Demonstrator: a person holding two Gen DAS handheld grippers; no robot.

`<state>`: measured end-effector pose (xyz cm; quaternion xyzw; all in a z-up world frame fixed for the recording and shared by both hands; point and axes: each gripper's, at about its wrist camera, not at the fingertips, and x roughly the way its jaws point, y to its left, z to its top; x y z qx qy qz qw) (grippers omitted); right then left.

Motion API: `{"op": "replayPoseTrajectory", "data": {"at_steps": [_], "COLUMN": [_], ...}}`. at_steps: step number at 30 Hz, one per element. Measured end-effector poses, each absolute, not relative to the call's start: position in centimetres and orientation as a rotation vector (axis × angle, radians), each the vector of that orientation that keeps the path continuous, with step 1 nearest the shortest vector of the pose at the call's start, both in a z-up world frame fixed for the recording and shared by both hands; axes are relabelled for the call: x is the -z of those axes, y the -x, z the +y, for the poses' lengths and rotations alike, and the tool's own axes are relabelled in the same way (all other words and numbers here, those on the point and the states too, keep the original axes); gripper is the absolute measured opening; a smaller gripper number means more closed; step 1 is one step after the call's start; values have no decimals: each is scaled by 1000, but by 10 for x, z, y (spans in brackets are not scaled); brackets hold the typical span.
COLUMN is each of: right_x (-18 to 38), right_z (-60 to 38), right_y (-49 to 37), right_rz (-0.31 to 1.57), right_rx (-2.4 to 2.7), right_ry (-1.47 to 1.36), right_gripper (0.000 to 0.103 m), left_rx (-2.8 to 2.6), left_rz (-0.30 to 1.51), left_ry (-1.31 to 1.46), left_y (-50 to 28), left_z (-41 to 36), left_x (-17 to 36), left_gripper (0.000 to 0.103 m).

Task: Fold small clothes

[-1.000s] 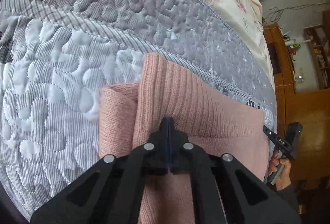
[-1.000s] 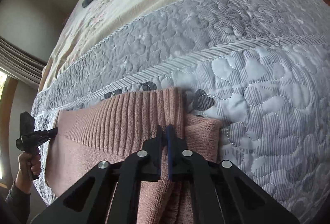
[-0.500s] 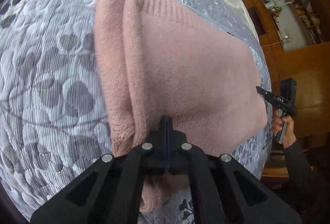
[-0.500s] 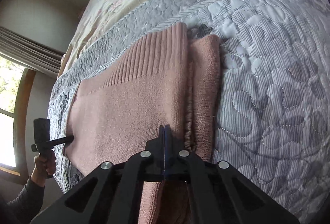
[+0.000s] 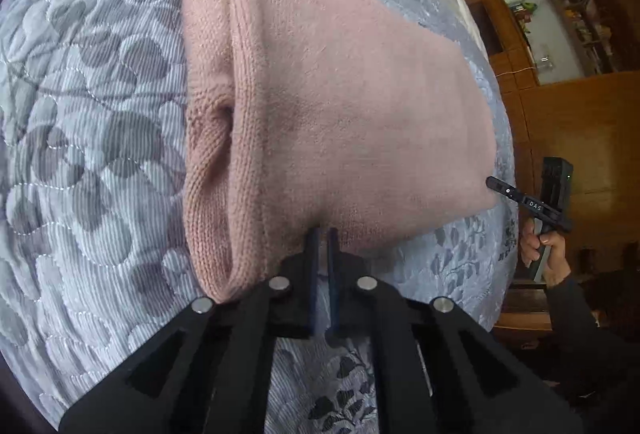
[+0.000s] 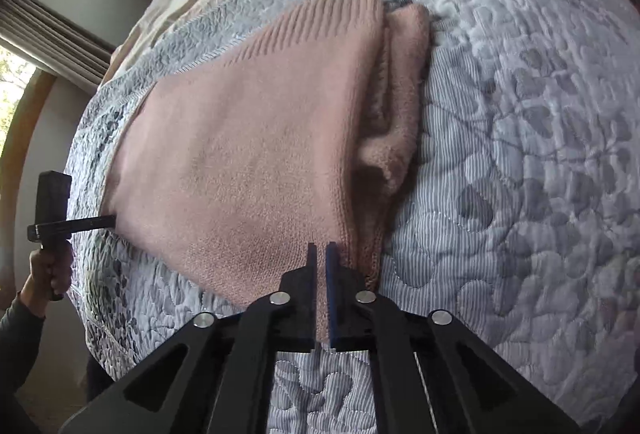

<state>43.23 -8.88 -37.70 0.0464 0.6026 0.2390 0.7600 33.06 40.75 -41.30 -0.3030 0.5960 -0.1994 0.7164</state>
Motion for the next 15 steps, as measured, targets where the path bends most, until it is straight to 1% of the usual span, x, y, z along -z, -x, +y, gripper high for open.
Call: {"op": "replayPoseTrajectory", "data": {"at_steps": [1,2,3,4,7,11,15], "right_x": [364,353,348,344,344,344,346], "right_z": [-79,-65,-50,-30,42,126,178], "right_y": [-426,-419,-412,-399,-363,-329,-318], "right_rz": [1290,1277,1280,1278,1265,1200,1141], "right_rx": [-519,-523,-527,-551,-662,-804,-850], "right_ry": [-50,8,71,132,285,386,445], "right_gripper": [17,21,26,33,42,47,49], "left_rx": [460,461,447,421,329,264,242], "left_rz": [1293,1266,1245,1230,1234,1267,1298], "left_ry": [701,719,734,752,805,938,966], "left_y": [-329,-330,-331,-336,-360,-391,-419], "left_z": [416,426,438,451,487,519,530], "left_x": [401,390,381,375,373,392,406], "left_gripper": [32,50,59,68,71,71,71]}}
